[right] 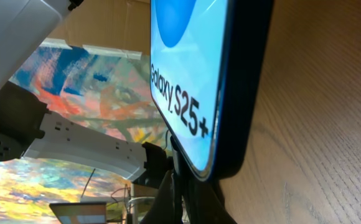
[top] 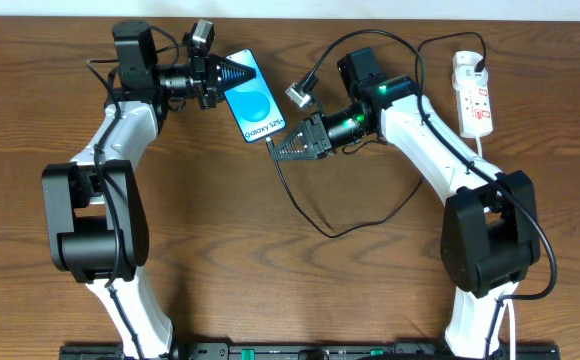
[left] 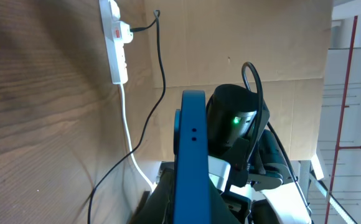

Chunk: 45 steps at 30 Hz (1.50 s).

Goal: Plug charger to phone and switch on socket
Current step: 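Push the plug up into the phone's port with the right gripper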

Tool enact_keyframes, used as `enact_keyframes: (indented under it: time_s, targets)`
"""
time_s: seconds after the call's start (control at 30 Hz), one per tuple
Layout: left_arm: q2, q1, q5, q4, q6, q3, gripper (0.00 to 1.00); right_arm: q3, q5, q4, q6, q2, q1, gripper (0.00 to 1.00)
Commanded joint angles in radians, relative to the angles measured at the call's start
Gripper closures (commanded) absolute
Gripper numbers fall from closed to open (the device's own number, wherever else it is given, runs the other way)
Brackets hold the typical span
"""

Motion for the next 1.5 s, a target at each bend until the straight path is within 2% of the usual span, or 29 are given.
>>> enact_keyframes:
  time_s: [0.0, 0.23, 0.7, 1.47]
  targets:
    - [-0.011, 0.001, 0.032, 0.006, 0.009, 0.031, 0.93, -0.002, -0.021, 0.012, 0.032, 0.010, -0.002, 0.99]
    - [-0.011, 0.001, 0.035, 0.006, 0.009, 0.031, 0.93, -0.002, -0.022, 0.079, 0.086, 0.010, -0.002, 0.99]
    - [-0.011, 0.001, 0.035, 0.006, 0.010, 0.031, 0.93, -0.002, -0.022, 0.088, 0.118, 0.010, -0.028, 0.99]
    - [-0.011, 0.000, 0.035, 0.005, 0.005, 0.031, 0.93, -0.002, -0.005, 0.245, 0.256, 0.010, -0.029, 0.99]
